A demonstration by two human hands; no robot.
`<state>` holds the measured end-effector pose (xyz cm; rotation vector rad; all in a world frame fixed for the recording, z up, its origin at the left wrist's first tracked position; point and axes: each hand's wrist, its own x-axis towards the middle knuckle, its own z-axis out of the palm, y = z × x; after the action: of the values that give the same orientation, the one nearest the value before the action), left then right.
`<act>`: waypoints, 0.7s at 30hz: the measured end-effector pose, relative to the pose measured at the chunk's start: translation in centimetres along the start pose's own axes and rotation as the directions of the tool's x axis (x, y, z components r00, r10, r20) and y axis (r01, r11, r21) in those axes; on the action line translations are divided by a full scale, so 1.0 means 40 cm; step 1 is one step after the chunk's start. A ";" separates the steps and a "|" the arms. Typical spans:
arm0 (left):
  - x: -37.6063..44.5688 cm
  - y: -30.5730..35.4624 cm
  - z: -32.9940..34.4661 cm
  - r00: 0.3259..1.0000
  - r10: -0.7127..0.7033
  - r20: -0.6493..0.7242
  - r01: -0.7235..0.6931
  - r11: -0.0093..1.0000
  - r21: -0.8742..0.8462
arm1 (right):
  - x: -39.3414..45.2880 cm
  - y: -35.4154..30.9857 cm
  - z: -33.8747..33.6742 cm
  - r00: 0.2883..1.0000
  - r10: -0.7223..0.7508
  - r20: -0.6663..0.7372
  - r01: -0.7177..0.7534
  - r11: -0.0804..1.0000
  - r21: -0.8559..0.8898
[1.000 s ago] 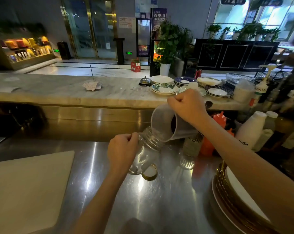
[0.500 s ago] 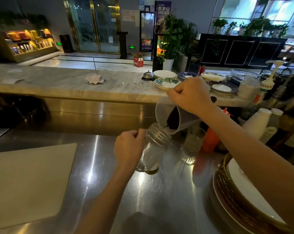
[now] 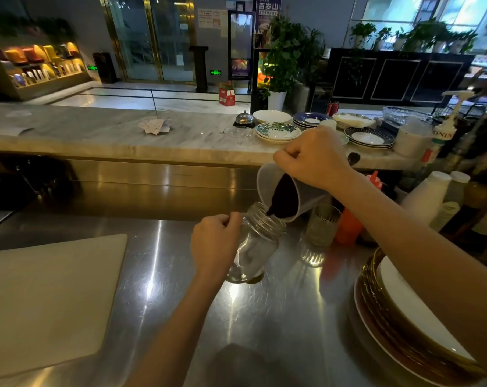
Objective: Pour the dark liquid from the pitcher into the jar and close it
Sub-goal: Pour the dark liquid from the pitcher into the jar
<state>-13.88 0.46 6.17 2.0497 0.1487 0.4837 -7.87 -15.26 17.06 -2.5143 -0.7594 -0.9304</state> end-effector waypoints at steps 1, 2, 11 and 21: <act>-0.001 -0.001 0.001 1.000 -0.002 0.002 0.002 1.000 -0.007 | -0.001 -0.001 0.001 1.000 -0.013 0.013 0.013 1.000 -0.015; -0.001 -0.001 0.003 1.000 -0.007 0.005 0.007 1.000 -0.013 | -0.003 -0.002 0.004 1.000 -0.018 0.023 0.019 0.999 -0.026; 0.001 -0.015 0.006 1.000 -0.029 0.003 0.029 0.999 -0.027 | -0.005 -0.001 0.022 0.998 -0.038 0.042 0.042 0.994 -0.099; -0.005 -0.014 0.009 0.999 -0.050 0.004 0.050 0.997 -0.052 | -0.007 0.001 0.032 0.998 -0.060 0.028 0.062 0.993 -0.096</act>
<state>-13.87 0.39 5.49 1.9907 0.1842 0.4495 -7.38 -14.78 15.93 -2.6042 -0.8220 -0.9804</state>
